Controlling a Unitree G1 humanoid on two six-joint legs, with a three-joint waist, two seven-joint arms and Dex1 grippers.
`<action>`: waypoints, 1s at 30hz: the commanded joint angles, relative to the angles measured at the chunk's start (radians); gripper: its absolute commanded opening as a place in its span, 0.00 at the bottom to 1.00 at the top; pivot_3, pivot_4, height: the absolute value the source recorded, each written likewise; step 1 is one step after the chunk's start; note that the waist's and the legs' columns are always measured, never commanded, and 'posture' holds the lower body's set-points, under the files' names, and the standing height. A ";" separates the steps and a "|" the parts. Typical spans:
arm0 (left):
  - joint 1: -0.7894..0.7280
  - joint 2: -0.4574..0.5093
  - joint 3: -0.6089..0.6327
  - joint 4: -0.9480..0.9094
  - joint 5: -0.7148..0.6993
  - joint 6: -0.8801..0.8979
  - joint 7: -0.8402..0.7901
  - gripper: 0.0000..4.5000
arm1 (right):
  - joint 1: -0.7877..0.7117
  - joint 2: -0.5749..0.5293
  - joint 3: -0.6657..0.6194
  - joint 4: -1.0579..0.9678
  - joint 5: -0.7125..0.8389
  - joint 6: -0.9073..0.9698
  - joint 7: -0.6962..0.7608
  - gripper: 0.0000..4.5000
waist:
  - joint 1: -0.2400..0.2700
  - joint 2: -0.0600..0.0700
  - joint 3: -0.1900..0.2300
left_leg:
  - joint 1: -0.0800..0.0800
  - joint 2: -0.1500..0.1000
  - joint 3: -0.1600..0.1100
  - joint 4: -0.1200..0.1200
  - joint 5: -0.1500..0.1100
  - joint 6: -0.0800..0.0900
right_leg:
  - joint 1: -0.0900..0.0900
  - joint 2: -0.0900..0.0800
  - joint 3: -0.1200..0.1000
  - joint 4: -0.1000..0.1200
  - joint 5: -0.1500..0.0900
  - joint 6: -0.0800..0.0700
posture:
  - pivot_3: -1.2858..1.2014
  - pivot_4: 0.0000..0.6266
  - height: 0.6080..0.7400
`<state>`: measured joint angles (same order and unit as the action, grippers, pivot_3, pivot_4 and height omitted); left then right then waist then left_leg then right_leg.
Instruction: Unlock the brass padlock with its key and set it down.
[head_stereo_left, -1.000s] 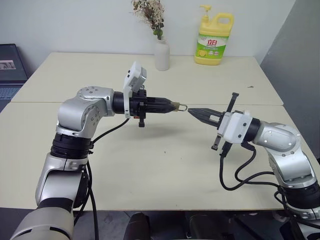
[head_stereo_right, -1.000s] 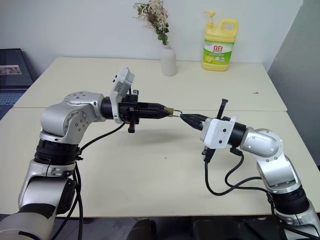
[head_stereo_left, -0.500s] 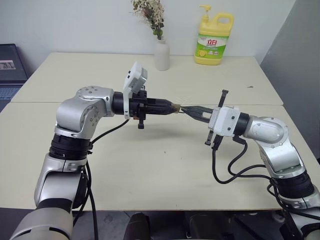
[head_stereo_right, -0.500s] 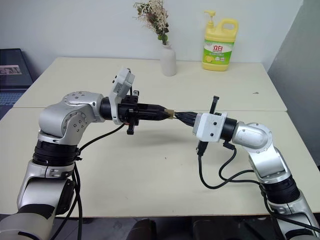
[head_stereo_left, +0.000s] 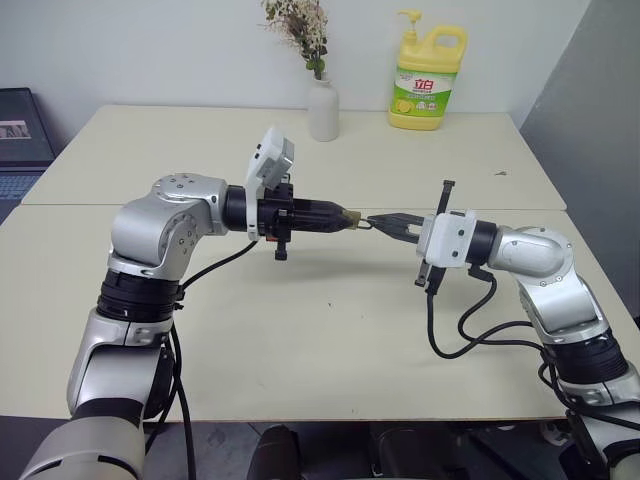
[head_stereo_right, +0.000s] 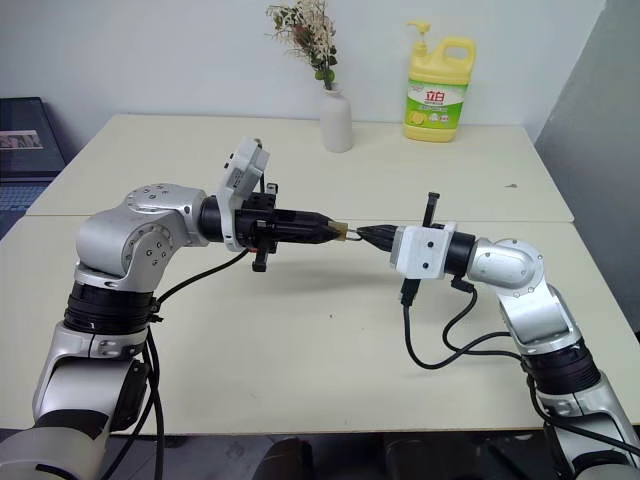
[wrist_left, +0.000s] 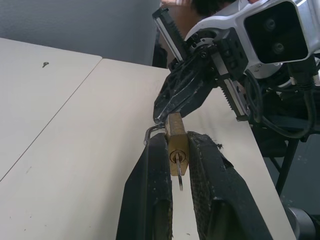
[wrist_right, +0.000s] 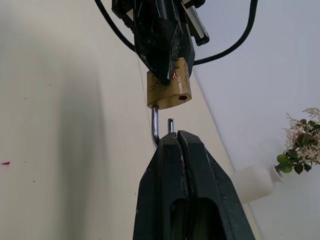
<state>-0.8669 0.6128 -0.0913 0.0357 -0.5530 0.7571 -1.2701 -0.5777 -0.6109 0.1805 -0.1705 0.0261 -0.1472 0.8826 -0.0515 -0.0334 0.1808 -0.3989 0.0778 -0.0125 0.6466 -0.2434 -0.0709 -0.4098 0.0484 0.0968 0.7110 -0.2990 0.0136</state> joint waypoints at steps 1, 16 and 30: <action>-0.002 0.014 0.019 -0.044 -0.026 0.000 -0.010 0.04 | -0.042 -0.005 -0.003 0.020 0.014 -0.046 0.031 0.00 | 0.000 0.000 0.000 | 0.000 0.000 0.000 0.000 0.000 0.000 | 0.000 0.000 0.000 0.000 0.000 0.000 | 0.52 0.24 1.00; -0.002 0.022 0.042 -0.062 -0.089 0.049 -0.005 0.04 | -0.043 0.015 0.017 0.036 0.099 -0.021 0.129 0.00 | -0.001 0.000 0.000 | 0.000 0.000 0.000 0.000 0.000 0.000 | 0.000 0.000 0.000 0.000 0.001 -0.002 | 0.52 0.24 1.00; -0.002 0.025 0.035 -0.047 -0.078 0.029 0.002 0.04 | -0.011 -0.008 0.020 -0.029 0.114 0.056 0.156 0.00 | 0.000 0.000 0.000 | 0.000 0.000 0.000 0.000 0.000 0.000 | 0.000 0.000 0.000 0.000 0.001 -0.002 | 0.52 0.24 1.00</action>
<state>-0.8577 0.6305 -0.0788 0.0030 -0.6261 0.8008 -1.2739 -0.5900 -0.6062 0.2161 -0.1561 0.1207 -0.0995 1.0263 -0.0518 -0.0331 0.1809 -0.3991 0.0779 -0.0129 0.6466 -0.2434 -0.0710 -0.4098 0.0484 0.0966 0.7109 -0.2982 0.0120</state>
